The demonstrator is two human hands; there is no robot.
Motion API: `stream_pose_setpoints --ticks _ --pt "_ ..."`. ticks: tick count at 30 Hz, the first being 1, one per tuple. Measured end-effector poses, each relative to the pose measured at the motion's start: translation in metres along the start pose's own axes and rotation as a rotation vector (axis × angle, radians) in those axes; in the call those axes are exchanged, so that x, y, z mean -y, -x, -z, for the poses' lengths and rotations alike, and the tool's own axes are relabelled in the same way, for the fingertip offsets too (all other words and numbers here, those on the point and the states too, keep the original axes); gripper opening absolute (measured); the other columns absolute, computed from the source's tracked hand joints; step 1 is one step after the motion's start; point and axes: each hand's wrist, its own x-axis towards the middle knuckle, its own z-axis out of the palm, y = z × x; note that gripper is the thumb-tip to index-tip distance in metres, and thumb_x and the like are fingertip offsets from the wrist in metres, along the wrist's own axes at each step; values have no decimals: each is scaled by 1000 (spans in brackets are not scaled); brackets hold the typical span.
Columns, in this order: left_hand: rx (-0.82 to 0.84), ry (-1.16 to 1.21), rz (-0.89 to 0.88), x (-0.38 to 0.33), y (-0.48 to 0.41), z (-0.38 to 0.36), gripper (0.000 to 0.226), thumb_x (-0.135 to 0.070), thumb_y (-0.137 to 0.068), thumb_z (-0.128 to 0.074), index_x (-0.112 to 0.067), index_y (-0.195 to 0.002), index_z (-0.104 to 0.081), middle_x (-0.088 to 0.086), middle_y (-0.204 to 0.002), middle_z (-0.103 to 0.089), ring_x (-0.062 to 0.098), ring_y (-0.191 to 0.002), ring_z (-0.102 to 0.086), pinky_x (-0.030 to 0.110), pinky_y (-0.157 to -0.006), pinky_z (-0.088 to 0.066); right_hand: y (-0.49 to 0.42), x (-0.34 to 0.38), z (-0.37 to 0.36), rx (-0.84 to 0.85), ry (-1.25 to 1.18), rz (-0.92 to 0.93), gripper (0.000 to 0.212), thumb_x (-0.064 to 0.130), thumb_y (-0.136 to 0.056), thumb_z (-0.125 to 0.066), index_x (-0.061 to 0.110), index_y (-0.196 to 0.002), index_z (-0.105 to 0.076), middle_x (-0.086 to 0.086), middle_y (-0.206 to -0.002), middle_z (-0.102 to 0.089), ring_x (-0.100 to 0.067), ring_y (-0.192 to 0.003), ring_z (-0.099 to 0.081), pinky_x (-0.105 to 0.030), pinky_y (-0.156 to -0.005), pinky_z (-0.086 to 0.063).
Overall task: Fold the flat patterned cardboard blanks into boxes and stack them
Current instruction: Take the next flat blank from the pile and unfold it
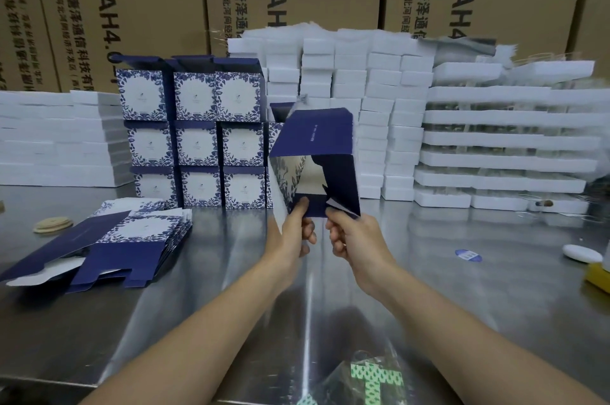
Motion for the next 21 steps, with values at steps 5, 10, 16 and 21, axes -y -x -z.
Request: stream_pose_setpoints --ticks 5,10,16,21 --pt "3 18 -38 3 -1 -2 45 -38 -106 -58 -23 -65 -47 -5 -53 -42 8 -46 -44 22 -52 -32 -1 -1 4 5 56 -35 31 33 -96 -72 18 -69 -66 1 -60 -52 -13 -50 -43 -22 -49 -35" --pt "209 -174 -109 4 -1 5 43 -58 -94 -68 -30 -62 -64 -8 -61 -52 7 -58 -57 19 -57 -45 -5 1 7 -64 11 0 28 24 -97 -71 12 -72 -67 0 -57 -51 -11 -46 -40 -23 -49 -35" --pt "290 -381 -46 11 -15 27 56 -2 -96 -62 -28 -144 -47 -1 -117 -72 10 -91 -77 36 -74 -63 -22 6 35 -242 263 108 39 26 -100 -62 10 -65 -59 6 -45 -50 -9 -43 -45 -22 -47 -36" --pt "189 -146 -217 1 -21 32 94 4 -100 -54 -72 -146 -25 -30 -120 -70 13 -99 -78 46 -79 -66 -29 -7 46 -256 509 150 53 45 -102 -56 3 -72 -63 2 -59 -65 -10 -59 -57 -23 -55 -41"
